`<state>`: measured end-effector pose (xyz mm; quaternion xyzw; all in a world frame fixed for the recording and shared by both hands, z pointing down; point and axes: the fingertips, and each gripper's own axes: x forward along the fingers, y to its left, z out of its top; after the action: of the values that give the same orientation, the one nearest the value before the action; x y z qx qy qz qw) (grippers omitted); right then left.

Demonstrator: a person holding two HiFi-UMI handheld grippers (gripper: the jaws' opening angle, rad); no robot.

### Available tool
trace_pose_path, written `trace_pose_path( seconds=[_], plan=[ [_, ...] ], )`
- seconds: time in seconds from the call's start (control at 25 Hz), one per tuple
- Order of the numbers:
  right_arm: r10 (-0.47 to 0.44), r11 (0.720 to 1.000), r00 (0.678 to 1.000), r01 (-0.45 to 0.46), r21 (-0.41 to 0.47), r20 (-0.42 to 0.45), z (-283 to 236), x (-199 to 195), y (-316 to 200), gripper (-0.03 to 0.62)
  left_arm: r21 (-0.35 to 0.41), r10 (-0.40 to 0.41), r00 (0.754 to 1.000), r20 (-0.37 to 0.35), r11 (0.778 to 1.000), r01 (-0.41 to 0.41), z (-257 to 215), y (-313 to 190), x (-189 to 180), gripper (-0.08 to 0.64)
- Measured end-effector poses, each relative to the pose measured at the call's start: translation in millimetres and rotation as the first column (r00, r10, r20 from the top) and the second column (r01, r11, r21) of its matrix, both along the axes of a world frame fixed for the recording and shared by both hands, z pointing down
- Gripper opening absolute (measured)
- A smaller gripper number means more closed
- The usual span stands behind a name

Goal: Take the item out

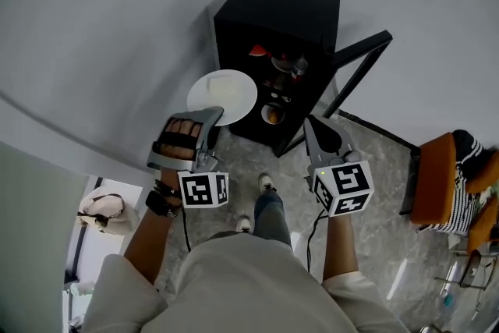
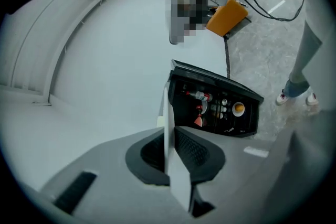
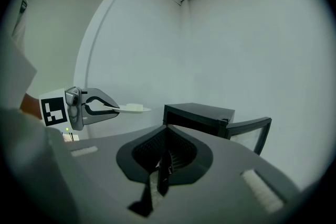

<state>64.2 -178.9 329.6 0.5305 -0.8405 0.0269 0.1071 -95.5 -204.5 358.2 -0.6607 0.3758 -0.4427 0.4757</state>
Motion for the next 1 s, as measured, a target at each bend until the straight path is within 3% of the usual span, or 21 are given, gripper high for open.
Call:
trace_pose_path(
  seconds=[0.32, 1.0],
  plan=[
    [-0.015, 1.0, 1.0, 0.015, 0.023, -0.007, -11, -12, 12, 0.006, 0.025, 0.024, 0.999, -0.027, 0.999, -0.023, -26, 21, -2, 0.018],
    [-0.009, 0.999, 0.999, 0.01, 0.031, -0.049, -11, -11, 13, 0.006, 0.003, 0.038, 0.999, -0.026, 0.999, -0.038, -19, 28, 2, 0.02]
  ],
)
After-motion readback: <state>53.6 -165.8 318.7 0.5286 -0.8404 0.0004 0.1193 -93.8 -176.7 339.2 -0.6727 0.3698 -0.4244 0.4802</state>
